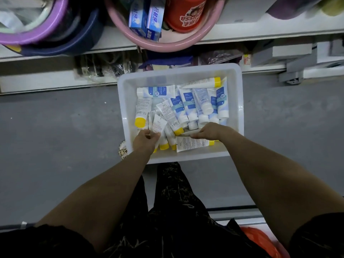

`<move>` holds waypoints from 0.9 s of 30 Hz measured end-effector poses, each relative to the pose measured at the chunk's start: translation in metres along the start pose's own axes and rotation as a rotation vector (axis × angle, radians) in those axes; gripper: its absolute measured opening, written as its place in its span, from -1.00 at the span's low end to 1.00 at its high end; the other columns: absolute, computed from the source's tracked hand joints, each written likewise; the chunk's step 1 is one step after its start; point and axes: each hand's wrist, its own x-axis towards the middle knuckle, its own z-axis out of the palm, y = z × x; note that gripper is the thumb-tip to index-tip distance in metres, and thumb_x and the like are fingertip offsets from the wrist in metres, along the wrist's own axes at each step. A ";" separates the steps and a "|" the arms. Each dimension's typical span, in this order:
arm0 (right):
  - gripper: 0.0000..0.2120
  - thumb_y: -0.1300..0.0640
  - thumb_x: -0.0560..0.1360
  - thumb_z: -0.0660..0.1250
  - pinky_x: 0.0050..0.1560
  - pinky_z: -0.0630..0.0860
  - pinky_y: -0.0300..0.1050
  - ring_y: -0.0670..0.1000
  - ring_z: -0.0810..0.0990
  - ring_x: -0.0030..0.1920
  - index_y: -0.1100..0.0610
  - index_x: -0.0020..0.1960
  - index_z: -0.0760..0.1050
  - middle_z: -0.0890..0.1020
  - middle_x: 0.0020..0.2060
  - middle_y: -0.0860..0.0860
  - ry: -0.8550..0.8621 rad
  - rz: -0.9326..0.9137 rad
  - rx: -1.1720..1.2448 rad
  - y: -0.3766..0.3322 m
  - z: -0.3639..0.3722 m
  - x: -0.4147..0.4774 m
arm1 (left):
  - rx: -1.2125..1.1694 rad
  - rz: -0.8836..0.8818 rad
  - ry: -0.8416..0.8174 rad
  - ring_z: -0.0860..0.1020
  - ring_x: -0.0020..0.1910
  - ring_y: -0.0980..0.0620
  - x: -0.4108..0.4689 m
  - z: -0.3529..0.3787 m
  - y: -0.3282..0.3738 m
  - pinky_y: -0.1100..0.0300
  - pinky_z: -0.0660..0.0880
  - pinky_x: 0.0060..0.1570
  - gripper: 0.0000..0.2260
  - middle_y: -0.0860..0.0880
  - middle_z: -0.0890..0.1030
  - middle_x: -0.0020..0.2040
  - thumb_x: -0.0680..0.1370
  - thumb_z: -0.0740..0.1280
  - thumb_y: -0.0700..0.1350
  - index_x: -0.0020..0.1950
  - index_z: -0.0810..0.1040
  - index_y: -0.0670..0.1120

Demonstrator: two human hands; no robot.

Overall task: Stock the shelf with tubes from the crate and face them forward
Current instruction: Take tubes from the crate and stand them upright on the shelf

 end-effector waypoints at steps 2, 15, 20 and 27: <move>-0.15 -0.57 0.16 0.28 -0.06 0.47 -0.10 0.03 0.56 -0.07 0.12 0.07 0.62 0.57 -0.19 -0.02 0.018 -0.007 0.012 0.002 0.002 -0.001 | 0.028 0.009 -0.014 0.56 0.15 -0.09 0.001 0.002 -0.001 0.04 0.51 0.17 -0.47 -0.07 0.59 0.19 0.46 0.45 0.14 0.34 0.51 -0.09; -0.49 -0.38 0.40 0.34 0.04 0.50 -0.05 0.00 0.59 0.00 0.02 0.05 0.68 0.67 -0.09 -0.04 0.162 -0.144 0.192 0.013 0.017 -0.015 | -0.020 -0.066 -0.027 0.59 -0.09 -0.04 -0.003 0.010 0.004 0.05 0.57 -0.06 -0.57 -0.01 0.57 -0.07 0.35 0.56 0.07 0.02 0.44 -0.06; -0.48 -0.27 0.37 0.45 0.12 0.53 -0.07 -0.02 0.57 0.07 0.05 0.17 0.57 0.60 0.04 -0.07 0.199 -0.150 0.381 0.018 0.028 -0.014 | -0.066 -0.068 -0.012 0.59 -0.05 -0.03 0.000 0.001 0.006 0.08 0.54 -0.05 -0.57 -0.04 0.59 0.02 0.40 0.52 0.10 0.07 0.46 -0.09; -0.52 -0.23 0.39 0.45 0.12 0.57 0.01 0.01 0.59 0.02 0.02 0.20 0.59 0.62 0.04 -0.05 0.193 -0.148 0.414 0.006 0.042 -0.010 | -0.080 -0.095 -0.031 0.59 0.04 -0.06 -0.001 -0.003 0.003 -0.03 0.54 0.14 -0.55 -0.02 0.58 0.04 0.39 0.51 0.17 0.08 0.45 -0.05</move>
